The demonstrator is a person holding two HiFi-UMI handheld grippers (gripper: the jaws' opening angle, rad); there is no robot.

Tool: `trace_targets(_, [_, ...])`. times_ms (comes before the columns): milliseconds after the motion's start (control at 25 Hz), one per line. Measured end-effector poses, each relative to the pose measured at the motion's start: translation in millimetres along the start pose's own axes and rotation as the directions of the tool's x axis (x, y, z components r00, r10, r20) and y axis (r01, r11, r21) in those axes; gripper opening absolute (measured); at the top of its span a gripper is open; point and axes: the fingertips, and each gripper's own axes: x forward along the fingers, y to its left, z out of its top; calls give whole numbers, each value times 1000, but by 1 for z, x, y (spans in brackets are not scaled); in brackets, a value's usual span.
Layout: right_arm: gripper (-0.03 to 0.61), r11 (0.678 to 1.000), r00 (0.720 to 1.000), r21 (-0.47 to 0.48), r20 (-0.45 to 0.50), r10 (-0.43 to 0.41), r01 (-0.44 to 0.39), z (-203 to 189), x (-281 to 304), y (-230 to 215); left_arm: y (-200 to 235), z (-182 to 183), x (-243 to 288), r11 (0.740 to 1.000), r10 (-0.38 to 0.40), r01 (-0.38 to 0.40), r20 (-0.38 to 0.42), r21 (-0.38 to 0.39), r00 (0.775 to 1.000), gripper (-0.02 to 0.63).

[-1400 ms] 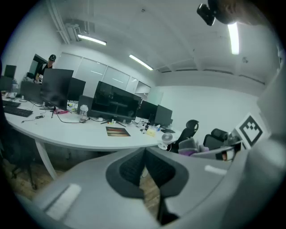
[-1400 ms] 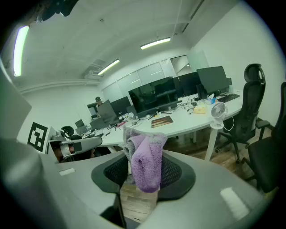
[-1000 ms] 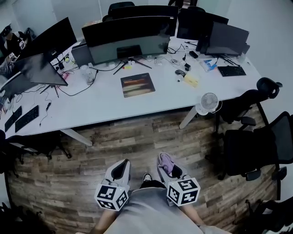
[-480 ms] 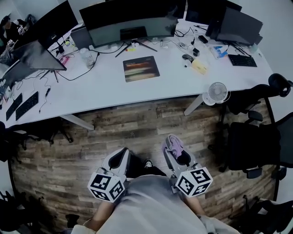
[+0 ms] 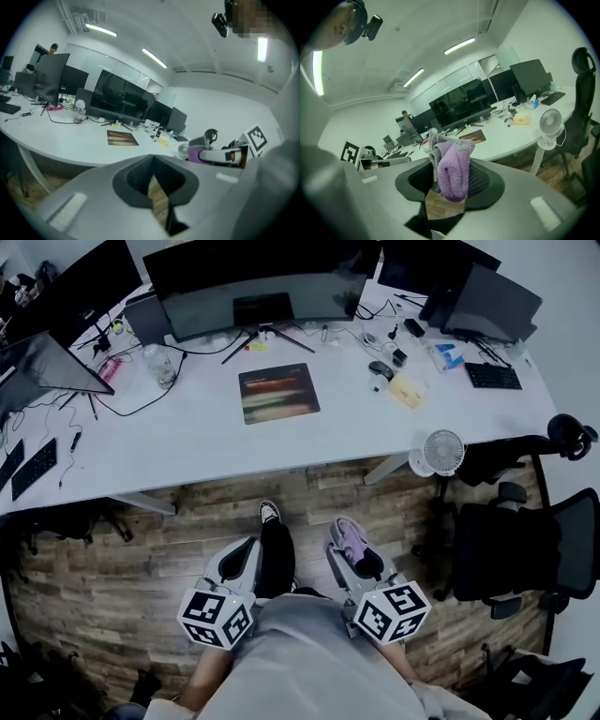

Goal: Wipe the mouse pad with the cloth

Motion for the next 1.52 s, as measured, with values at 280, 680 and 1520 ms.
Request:
trace_targets(280, [178,1000,1000,23,-17,-3,3,58,67,-24,39,48,68,1000,-14,14,-7,-8,1000,0])
trace_targets(680, [187,997,998,66,-62,-22,27,126,172,-50,110,114,165,999,8,-6,-58,44,998,0])
trace_targets(1520, [173,997,951,-43,-306,45,-61,176,377,-88,232,107,284,975,174,-201,-242,-91,954,0])
